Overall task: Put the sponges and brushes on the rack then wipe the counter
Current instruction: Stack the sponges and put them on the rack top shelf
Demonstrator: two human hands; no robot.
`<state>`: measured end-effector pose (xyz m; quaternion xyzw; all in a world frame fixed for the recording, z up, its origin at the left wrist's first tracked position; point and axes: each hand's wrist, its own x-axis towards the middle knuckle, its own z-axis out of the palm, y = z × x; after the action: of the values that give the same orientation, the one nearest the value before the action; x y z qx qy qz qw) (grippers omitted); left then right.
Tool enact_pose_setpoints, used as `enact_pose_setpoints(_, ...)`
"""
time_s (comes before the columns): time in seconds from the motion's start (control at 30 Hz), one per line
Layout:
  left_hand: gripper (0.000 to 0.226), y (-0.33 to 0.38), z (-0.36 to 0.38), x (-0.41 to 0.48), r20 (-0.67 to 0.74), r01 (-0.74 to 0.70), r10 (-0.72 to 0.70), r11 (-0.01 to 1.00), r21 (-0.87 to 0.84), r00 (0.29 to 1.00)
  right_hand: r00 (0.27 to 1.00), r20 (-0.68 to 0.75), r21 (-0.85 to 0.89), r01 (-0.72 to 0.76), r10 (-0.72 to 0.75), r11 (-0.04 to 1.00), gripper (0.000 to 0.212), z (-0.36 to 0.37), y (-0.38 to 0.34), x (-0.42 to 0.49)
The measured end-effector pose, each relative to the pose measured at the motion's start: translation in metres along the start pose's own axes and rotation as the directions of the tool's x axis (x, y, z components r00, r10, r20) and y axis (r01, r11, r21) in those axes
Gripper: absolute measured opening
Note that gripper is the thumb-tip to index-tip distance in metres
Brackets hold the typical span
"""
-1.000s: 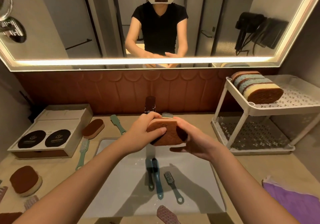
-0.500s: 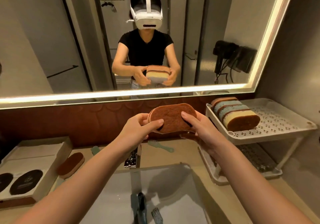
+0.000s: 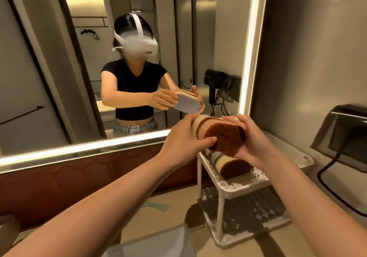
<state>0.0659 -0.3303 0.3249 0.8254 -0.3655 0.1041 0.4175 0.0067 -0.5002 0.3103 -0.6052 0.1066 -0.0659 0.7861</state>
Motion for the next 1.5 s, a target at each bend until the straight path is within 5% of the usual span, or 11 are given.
enact_pose_setpoints(0.17,0.061,0.005,0.052,0.033,0.065,-0.103,0.096,0.988,0.112,0.993,0.977,-0.172,-0.038,-0.135,0.127,0.99,0.047,-0.051,0.001,0.023)
enact_pose_setpoints(0.4,0.077,0.015,0.12,0.062,0.152,-0.191,0.161,0.959,0.209,0.975,0.912,-0.404,-0.006,-0.082,0.073,0.997,0.033,-0.106,0.007,0.054)
enact_pose_setpoints(0.53,0.083,0.003,0.138,0.063,0.183,-0.132,0.083,0.953,0.273,0.98,0.833,-0.553,-0.016,-0.007,-0.004,1.0,0.003,-0.115,0.01,0.064)
enact_pose_setpoints(0.7,0.105,-0.02,0.153,0.053,0.333,-0.032,-0.154,0.869,0.493,0.93,0.696,-0.712,-0.059,0.069,-0.09,0.996,0.014,-0.132,0.021,0.08)
enact_pose_setpoints(0.93,0.097,-0.034,0.161,0.048,0.332,-0.035,-0.145,0.877,0.48,0.932,0.607,-0.778,-0.146,0.077,-0.163,0.986,0.024,-0.147,0.028,0.106)
enact_pose_setpoints(1.5,0.097,-0.036,0.164,0.048,0.341,-0.044,-0.138,0.878,0.476,0.93,0.759,-0.633,-0.277,-0.039,-0.151,0.96,0.038,-0.134,0.049,0.152)
